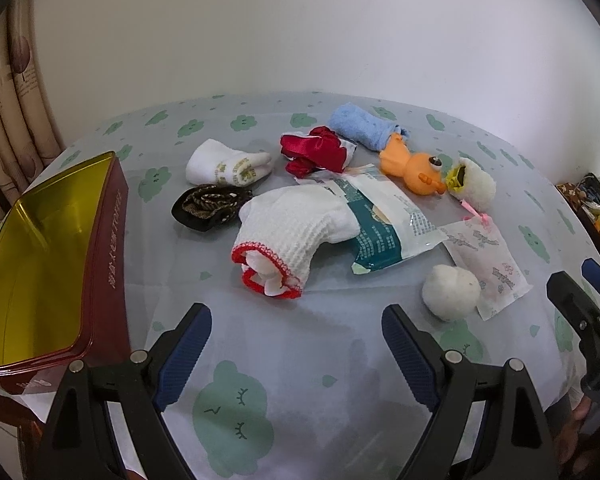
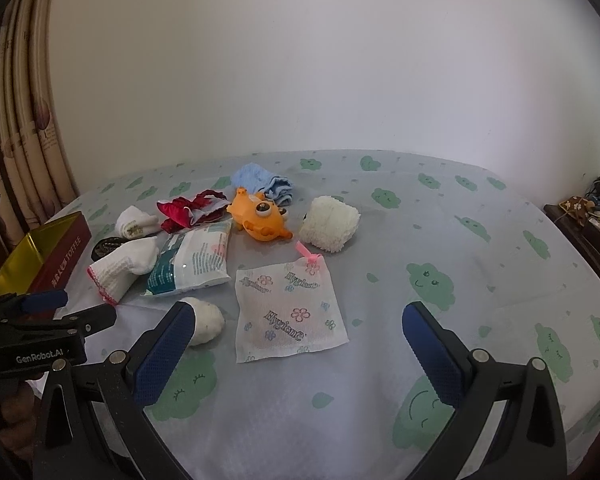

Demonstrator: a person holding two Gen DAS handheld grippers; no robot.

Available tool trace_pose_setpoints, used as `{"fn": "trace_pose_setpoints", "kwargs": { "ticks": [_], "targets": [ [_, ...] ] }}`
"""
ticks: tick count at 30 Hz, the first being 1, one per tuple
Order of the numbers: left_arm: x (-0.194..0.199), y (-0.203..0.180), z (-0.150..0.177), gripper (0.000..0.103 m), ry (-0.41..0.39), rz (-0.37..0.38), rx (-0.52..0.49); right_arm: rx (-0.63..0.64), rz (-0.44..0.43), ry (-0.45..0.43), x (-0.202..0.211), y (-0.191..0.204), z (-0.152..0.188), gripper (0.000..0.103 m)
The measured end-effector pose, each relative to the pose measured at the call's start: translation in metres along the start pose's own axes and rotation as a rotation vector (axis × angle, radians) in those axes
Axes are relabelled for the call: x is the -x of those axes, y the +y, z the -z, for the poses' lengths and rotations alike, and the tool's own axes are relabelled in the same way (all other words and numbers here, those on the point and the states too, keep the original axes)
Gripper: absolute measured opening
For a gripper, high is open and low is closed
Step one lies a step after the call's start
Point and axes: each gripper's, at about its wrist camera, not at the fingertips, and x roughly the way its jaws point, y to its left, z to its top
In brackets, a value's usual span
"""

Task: Organize soft objects
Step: 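Approach the white knit glove with the left tool and the cotton ball with the right tool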

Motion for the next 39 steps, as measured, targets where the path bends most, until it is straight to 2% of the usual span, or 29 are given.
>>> {"fn": "trace_pose_setpoints", "kwargs": {
  "ticks": [20,27,34,39],
  "targets": [
    [-0.008,0.005,-0.001,0.089,0.035,0.009,0.011,-0.004,-0.019,0.035,-0.006,-0.001,0.002,0.103],
    [-0.005,0.018,-0.016,0.089,0.013,0.021,0.012,-0.034,-0.029,0.045,-0.008,-0.01,0.0,0.103],
    [-0.021,0.026,-0.035,0.089,0.076,0.101,-0.02,-0.069,-0.038,0.045,-0.008,-0.018,-0.005,0.103],
    [-0.035,0.025,-0.047,0.089,0.094,0.075,-0.051,-0.084,-0.045,0.048,-0.008,-0.022,-0.008,0.103]
  ]
}}
